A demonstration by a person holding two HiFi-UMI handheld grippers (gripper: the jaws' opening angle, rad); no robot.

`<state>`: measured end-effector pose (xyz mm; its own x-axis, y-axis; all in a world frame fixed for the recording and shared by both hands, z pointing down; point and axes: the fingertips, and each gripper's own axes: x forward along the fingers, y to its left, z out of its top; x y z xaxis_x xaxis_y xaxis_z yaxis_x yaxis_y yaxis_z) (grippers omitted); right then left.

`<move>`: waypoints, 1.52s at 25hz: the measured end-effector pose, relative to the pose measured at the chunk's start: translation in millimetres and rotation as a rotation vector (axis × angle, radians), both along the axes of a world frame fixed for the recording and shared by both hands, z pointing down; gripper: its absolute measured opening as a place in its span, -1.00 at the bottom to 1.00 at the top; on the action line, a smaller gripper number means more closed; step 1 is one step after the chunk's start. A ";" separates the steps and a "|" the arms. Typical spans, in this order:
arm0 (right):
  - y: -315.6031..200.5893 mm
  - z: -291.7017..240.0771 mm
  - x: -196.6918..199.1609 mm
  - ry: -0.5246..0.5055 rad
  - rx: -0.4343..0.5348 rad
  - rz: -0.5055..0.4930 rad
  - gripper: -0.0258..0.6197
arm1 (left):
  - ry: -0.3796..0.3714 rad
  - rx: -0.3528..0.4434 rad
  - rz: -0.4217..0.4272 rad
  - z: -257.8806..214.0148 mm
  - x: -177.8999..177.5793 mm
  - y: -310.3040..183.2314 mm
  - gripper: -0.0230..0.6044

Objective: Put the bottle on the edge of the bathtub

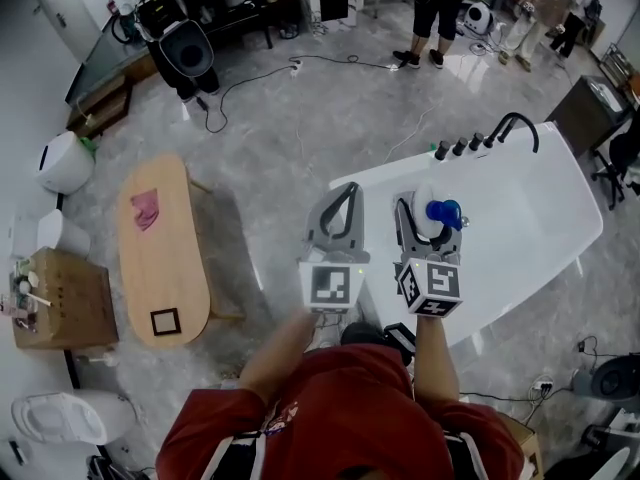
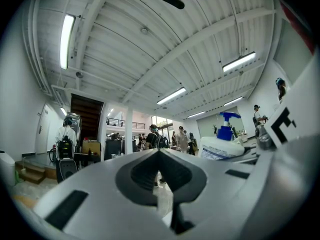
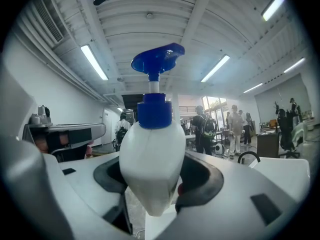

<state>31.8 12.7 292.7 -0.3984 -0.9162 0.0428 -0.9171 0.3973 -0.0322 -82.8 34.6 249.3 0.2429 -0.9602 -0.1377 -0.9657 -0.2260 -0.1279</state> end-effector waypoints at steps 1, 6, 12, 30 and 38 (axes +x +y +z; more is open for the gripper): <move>-6.5 -0.4 1.3 -0.004 0.001 0.004 -0.09 | 0.003 -0.002 0.001 0.5 0.9 -6.8 -0.88; -39.5 1.9 12.1 -0.005 -0.002 0.005 -0.09 | 0.022 0.005 -0.004 1.3 8.7 -43.1 -0.87; -80.5 4.9 28.3 -0.012 -0.014 0.007 -0.09 | -0.031 0.004 0.020 -2.6 27.2 -82.8 -0.88; -167.3 52.1 28.4 -0.004 -0.066 0.033 -0.09 | 0.032 -0.034 0.025 42.1 17.7 -175.0 -0.87; -204.2 110.9 7.5 0.018 -0.157 0.038 -0.09 | 0.073 -0.078 0.024 86.2 -4.0 -209.7 -0.88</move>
